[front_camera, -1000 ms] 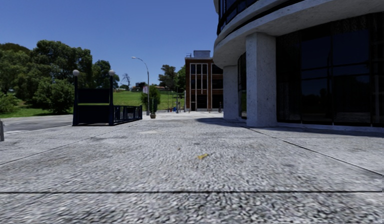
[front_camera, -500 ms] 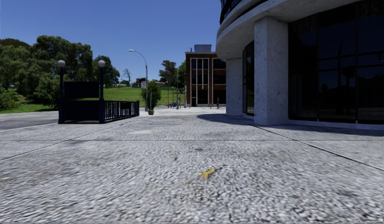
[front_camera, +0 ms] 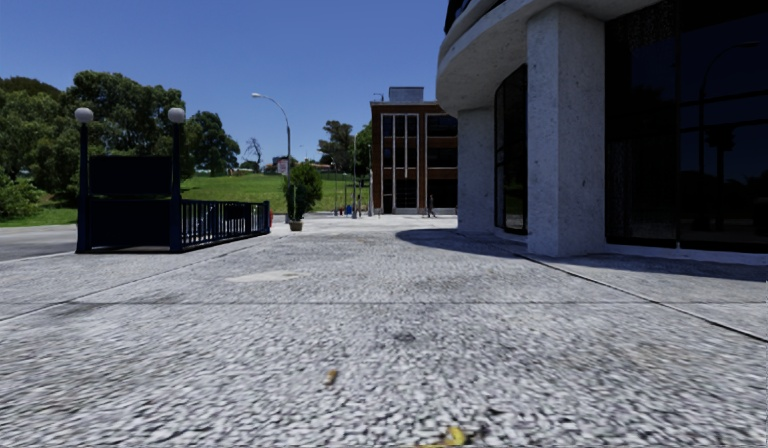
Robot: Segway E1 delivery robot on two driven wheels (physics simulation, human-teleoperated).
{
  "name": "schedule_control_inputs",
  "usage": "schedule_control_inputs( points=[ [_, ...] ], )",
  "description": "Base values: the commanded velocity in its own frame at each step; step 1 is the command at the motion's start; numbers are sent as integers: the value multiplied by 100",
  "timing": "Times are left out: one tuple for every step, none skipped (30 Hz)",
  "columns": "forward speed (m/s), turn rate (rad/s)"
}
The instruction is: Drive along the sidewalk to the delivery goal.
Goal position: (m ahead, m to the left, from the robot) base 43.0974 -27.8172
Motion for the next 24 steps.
schedule_control_inputs(
  points=[
    [200,0],
    [200,0],
    [200,0],
    [200,0],
    [200,0],
    [200,0],
    [200,0],
    [200,0],
    [200,0],
    [200,0],
    [200,0],
    [200,0],
    [200,0],
    [200,0],
    [200,0],
    [200,0],
    [200,0],
    [200,0],
    [200,0],
    [200,0],
    [200,0],
    [200,0],
    [200,0],
    [200,0]
  ],
)
